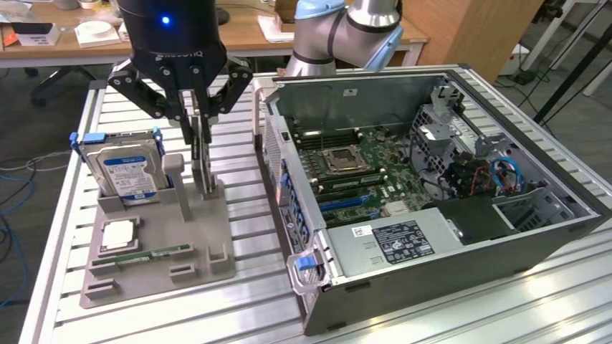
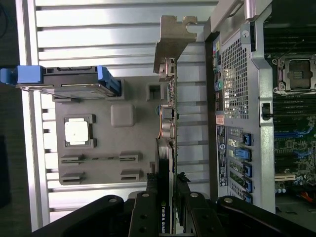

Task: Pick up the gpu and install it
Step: 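Pick up the gpu and move the gpu toward the slot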

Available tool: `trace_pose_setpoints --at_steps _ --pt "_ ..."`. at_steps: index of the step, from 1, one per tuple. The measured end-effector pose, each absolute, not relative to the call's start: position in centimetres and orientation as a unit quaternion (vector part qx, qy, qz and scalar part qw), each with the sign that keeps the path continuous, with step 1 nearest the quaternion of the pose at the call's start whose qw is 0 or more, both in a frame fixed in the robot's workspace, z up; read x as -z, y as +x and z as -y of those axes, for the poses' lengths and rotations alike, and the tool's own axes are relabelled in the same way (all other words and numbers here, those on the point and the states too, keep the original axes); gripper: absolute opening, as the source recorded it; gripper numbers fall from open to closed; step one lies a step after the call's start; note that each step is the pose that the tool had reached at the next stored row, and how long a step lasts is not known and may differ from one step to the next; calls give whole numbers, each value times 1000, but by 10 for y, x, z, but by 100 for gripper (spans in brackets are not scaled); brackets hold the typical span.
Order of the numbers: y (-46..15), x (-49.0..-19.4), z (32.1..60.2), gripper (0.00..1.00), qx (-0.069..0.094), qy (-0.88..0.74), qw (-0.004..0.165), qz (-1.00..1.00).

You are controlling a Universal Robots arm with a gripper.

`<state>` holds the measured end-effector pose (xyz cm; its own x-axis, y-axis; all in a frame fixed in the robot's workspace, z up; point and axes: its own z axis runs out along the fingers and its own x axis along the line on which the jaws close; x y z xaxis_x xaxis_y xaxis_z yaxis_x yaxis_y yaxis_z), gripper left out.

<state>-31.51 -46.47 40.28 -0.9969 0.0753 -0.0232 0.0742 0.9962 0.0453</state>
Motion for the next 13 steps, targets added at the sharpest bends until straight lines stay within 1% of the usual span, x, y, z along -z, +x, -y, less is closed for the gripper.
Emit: trace_pose_setpoints --at_steps 13 --pt "-313 -403 465 26 -22 37 12 -999"
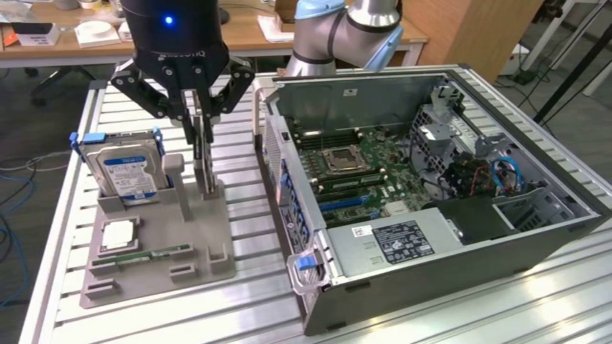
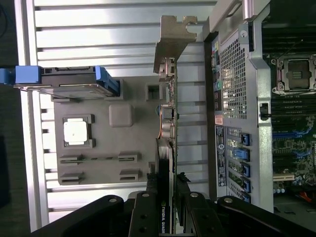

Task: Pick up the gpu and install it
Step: 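Pick up the gpu and move the gpu toward the slot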

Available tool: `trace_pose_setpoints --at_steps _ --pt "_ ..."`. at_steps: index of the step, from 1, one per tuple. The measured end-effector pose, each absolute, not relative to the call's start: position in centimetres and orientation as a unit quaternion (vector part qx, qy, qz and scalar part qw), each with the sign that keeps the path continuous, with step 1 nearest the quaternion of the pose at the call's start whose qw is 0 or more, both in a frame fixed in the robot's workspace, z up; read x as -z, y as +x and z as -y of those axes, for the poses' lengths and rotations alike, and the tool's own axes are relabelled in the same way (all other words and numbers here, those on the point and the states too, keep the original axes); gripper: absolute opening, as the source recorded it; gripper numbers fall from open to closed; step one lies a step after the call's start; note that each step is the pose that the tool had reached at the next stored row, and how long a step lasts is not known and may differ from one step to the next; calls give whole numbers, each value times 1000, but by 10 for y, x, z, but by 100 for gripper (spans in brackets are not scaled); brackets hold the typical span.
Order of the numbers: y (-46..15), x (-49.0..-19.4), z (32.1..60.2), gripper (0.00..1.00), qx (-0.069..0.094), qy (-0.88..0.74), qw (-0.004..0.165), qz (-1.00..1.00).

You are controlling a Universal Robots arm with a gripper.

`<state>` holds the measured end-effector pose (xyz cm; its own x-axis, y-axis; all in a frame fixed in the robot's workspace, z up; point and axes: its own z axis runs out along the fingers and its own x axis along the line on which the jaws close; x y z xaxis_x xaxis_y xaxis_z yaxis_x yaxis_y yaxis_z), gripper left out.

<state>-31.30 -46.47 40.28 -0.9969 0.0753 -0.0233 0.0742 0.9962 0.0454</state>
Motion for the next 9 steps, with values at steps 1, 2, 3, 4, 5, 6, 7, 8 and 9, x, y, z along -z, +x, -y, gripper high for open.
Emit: trace_pose_setpoints --at_steps 1,2,3,4,5,6,7,8,9 --pt "-310 -403 465 26 -22 37 12 -999" --pt "-307 -403 465 26 -22 37 12 -999" --pt "-307 -403 465 26 -22 37 12 -999" --pt "-307 -403 465 26 -22 37 12 -999" --pt "-307 -403 465 26 -22 37 12 -999" --pt "-306 -403 465 26 -22 37 12 -999" --pt "-306 -403 465 26 -22 37 12 -999" --pt "-306 -403 465 26 -22 37 12 -999" --pt "-306 -403 465 26 -22 37 12 -999"
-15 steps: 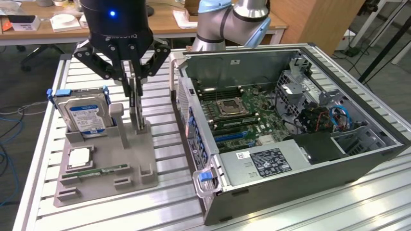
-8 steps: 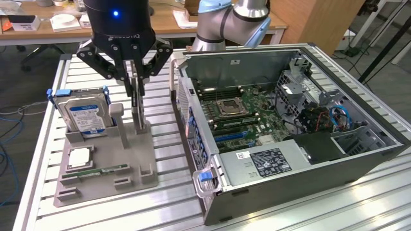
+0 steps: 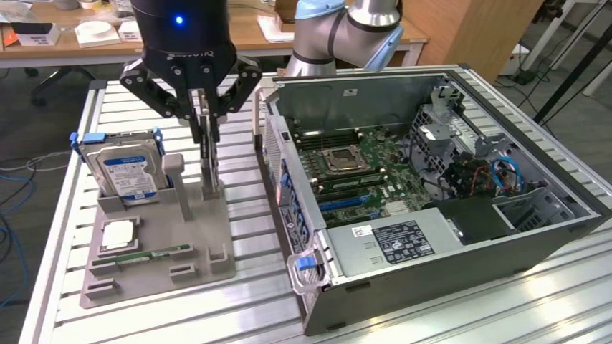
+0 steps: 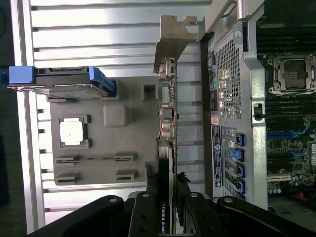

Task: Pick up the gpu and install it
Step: 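Pick up the gpu and move the gpu toward the slot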

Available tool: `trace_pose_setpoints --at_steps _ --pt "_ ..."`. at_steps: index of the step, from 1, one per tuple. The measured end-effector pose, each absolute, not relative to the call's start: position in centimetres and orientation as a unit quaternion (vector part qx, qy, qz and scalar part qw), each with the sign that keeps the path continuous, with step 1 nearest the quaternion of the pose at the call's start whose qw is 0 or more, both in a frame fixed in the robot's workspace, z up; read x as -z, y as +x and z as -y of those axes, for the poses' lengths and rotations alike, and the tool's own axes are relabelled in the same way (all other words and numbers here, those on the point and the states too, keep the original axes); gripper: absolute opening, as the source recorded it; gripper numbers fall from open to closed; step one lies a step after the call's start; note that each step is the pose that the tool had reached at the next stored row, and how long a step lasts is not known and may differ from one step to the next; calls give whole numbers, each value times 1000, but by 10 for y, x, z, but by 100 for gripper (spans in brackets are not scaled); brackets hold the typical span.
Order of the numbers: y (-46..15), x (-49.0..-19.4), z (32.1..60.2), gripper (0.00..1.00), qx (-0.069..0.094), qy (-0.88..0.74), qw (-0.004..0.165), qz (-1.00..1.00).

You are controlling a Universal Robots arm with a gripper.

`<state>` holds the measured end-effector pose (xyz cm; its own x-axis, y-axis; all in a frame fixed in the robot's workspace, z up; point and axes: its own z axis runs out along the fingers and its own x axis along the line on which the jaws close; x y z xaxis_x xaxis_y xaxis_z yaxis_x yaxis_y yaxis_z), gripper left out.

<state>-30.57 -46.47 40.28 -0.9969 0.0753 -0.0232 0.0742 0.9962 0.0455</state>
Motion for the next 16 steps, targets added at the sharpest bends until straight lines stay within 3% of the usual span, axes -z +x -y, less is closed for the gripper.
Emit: trace_pose_setpoints --at_steps 16 --pt "-299 -403 465 26 -22 37 12 -999"
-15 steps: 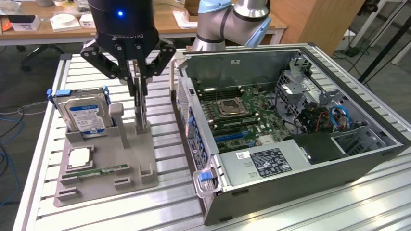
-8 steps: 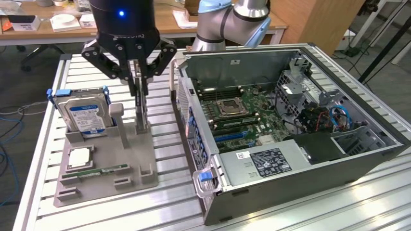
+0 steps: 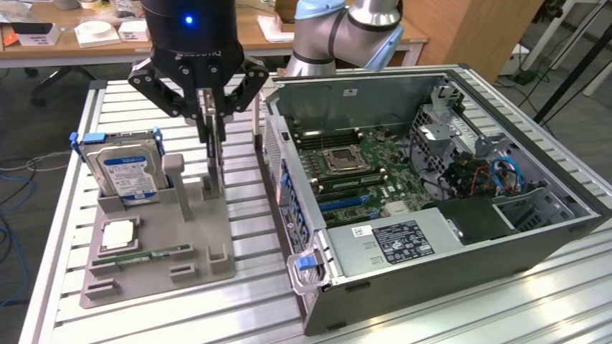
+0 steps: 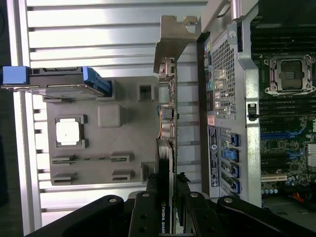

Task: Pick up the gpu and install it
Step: 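Pick up the gpu and move the gpu toward the slot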

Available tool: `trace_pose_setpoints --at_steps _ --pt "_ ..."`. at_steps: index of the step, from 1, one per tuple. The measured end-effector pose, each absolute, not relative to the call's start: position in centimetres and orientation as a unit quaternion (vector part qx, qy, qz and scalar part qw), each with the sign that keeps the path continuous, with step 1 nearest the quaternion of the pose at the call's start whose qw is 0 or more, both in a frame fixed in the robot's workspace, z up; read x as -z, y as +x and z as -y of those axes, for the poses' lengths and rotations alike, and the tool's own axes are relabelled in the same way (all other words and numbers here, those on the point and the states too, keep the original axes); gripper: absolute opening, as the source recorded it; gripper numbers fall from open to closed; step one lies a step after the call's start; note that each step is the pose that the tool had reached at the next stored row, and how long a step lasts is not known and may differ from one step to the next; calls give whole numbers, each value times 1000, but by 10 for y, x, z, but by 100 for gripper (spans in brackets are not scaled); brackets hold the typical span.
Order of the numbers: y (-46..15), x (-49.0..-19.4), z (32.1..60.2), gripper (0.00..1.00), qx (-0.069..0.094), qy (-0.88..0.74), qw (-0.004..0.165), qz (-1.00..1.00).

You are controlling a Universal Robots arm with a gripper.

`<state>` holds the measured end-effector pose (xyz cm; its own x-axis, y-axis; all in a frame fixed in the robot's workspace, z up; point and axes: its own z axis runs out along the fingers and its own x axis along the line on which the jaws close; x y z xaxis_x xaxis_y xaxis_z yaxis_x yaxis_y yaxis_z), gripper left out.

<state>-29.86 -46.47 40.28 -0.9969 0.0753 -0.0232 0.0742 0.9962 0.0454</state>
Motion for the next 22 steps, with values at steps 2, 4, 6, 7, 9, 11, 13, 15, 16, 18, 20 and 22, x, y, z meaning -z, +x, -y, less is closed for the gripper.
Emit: trace_pose_setpoints --at_steps 2,4,6,7,9,11,13,15,16,18,20,22 --pt "-293 -403 465 26 -22 37 12 -999" --pt "-293 -403 465 26 -22 37 12 -999" --pt "-292 -403 465 26 -22 37 12 -999" --pt "-292 -403 465 26 -22 37 12 -999" --pt "-292 -403 465 26 -22 37 12 -999" --pt "-291 -403 465 26 -22 37 12 -999" --pt "-291 -403 465 26 -22 37 12 -999" --pt "-290 -403 465 26 -22 37 12 -999" --pt "-290 -403 465 26 -22 37 12 -999" --pt "-290 -403 465 26 -22 37 12 -999" --pt "-289 -403 465 26 -22 37 12 -999" --pt "-288 -403 465 26 -22 37 12 -999"
